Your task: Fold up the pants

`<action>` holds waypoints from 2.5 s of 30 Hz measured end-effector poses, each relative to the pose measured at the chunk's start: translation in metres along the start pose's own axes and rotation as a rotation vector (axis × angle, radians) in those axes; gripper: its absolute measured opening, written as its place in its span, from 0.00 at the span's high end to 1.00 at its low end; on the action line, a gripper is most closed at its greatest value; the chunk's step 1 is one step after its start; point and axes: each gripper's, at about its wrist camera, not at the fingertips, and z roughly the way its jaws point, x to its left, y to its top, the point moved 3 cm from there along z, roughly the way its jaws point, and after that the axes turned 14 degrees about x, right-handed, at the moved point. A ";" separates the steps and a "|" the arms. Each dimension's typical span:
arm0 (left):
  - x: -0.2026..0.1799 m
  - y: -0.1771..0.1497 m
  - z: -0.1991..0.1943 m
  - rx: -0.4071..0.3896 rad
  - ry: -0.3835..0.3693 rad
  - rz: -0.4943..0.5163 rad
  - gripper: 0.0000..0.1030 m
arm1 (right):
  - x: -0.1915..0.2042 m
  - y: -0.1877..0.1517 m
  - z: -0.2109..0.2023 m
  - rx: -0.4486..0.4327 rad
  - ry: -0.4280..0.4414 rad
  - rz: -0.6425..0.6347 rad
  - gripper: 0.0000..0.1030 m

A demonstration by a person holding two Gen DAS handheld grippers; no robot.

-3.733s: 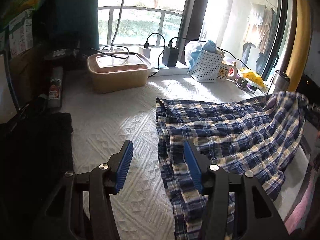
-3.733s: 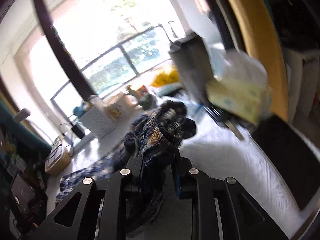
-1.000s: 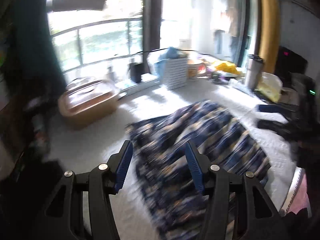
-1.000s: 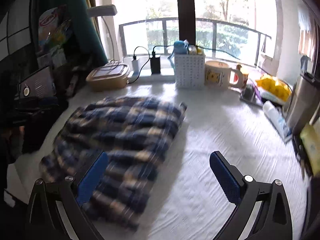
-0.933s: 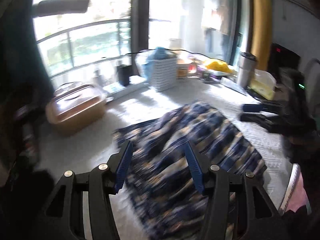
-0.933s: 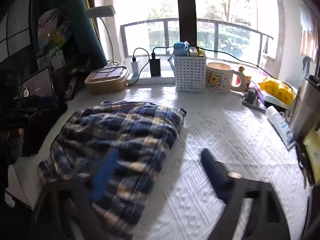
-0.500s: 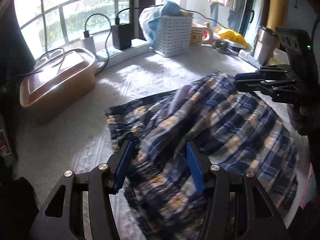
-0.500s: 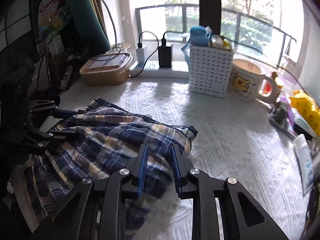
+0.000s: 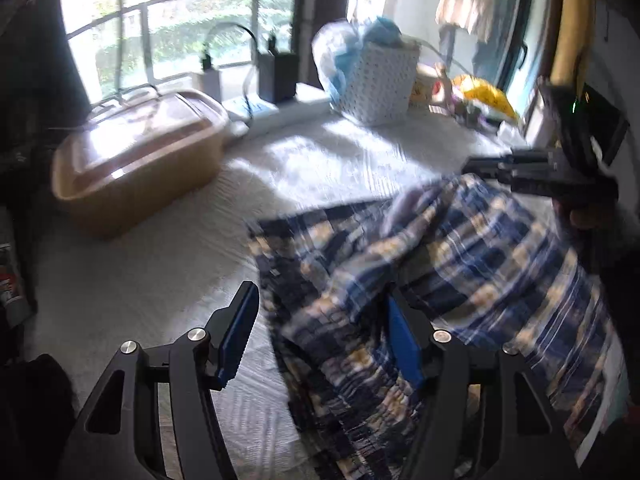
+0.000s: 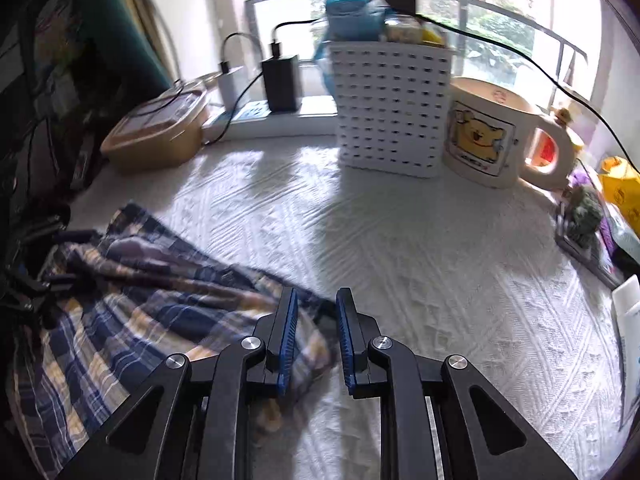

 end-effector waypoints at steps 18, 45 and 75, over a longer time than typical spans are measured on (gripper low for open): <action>-0.014 -0.031 -0.005 0.026 0.041 -0.041 0.37 | 0.052 -0.072 -0.031 0.033 0.016 -0.060 0.82; -0.025 -0.076 -0.053 -0.023 0.088 -0.066 0.36 | 0.082 -0.189 -0.095 0.031 0.027 0.077 0.81; -0.061 -0.139 -0.055 0.075 -0.057 -0.061 0.36 | 0.116 -0.221 -0.100 0.026 0.064 0.044 0.45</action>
